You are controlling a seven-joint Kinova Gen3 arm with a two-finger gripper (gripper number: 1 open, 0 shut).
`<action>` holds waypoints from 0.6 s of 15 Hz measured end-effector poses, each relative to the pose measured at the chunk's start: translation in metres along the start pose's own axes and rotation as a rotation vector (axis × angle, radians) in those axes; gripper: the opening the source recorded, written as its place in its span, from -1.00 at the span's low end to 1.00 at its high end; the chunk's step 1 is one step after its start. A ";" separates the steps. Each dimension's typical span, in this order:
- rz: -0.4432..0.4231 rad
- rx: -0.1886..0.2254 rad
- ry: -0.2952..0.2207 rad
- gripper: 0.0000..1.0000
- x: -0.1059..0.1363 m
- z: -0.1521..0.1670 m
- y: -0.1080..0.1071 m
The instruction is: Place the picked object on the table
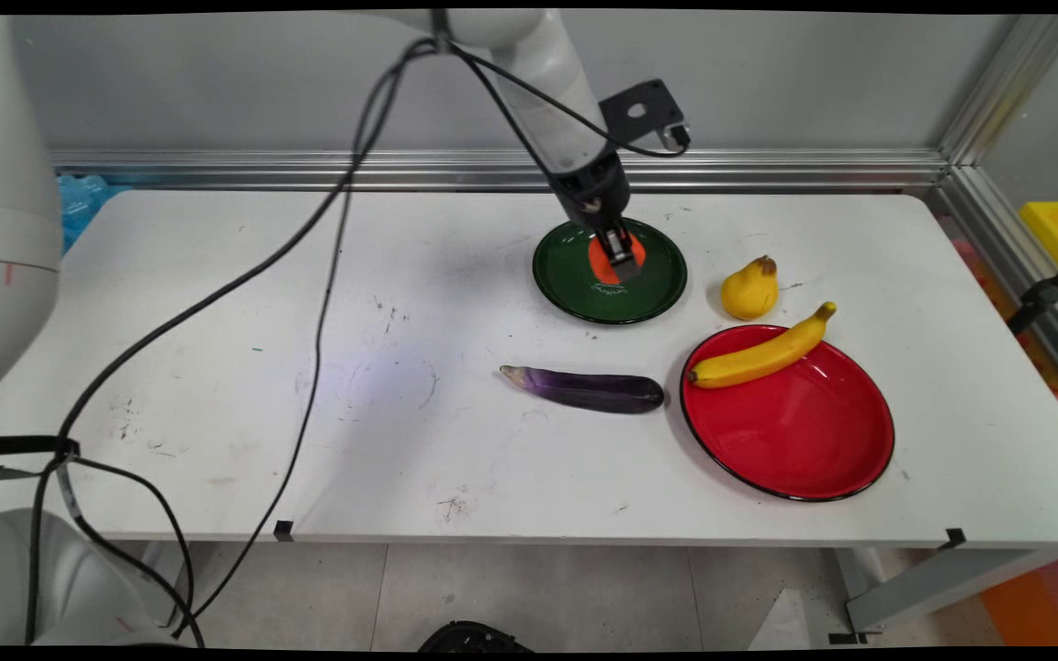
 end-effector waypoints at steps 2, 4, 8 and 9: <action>0.057 -0.036 0.006 -1.00 -0.006 -0.018 0.008; 0.116 -0.075 0.013 -1.00 -0.013 -0.035 0.017; 0.217 -0.151 0.025 -1.00 -0.024 -0.061 0.037; 0.232 -0.165 0.026 -1.00 -0.027 -0.065 0.041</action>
